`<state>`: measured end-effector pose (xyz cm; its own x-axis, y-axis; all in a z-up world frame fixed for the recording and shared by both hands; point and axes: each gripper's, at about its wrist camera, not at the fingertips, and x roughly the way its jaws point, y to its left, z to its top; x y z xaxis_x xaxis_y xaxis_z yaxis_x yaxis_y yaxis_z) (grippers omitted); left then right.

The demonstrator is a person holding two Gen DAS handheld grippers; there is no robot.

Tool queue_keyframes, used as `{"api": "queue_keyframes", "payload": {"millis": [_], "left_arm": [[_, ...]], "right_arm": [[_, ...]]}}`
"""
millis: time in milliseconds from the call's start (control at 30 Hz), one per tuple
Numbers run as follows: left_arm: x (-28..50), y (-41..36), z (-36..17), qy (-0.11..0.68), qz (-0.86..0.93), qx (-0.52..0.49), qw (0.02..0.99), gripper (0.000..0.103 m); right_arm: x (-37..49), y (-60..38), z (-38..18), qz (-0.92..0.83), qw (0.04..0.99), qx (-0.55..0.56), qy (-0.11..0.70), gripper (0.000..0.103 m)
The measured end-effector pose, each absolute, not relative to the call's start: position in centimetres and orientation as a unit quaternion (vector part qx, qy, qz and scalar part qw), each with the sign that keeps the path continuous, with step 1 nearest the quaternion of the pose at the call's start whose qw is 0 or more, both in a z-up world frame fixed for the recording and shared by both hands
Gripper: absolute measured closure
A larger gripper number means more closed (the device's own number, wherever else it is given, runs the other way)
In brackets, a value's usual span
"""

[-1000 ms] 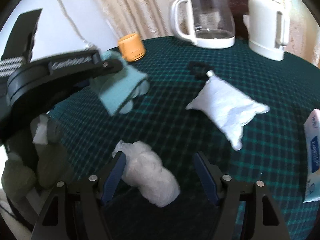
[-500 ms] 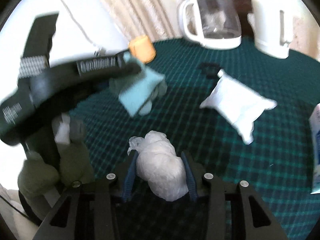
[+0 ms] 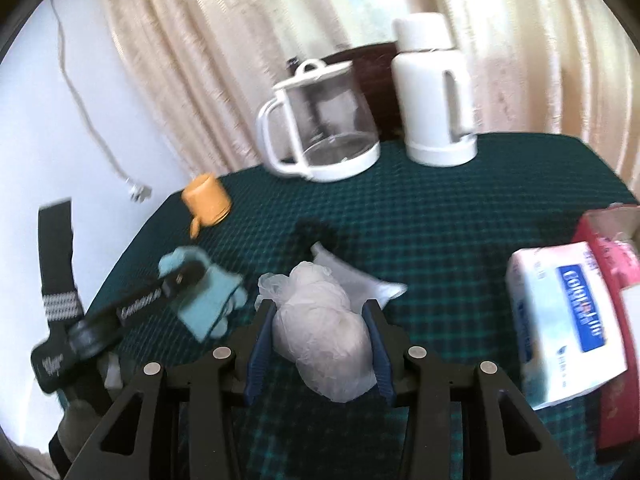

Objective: Organize soft objects
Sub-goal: 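Carry the plastic bag into the red tin box and open the right gripper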

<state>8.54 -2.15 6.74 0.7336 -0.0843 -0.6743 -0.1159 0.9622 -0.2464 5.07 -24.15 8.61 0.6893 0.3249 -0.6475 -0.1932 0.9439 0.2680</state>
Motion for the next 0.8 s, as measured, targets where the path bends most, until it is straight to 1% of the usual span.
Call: {"api": "queue_keyframes", "payload": {"millis": [267, 800], "left_arm": [[8.6, -3.3, 6.6, 0.367, -0.012, -0.123, 0.922, 0.067], [8.7, -4.9, 5.8, 0.37, -0.021, -0.095, 0.924, 0.067]], "right_arm": [[4.7, -29.0, 10.6, 0.063, 0.934, 0.118, 0.331, 0.057], [0.7, -39.3, 11.8, -0.071, 0.937, 0.186, 0.287, 0.056]]}}
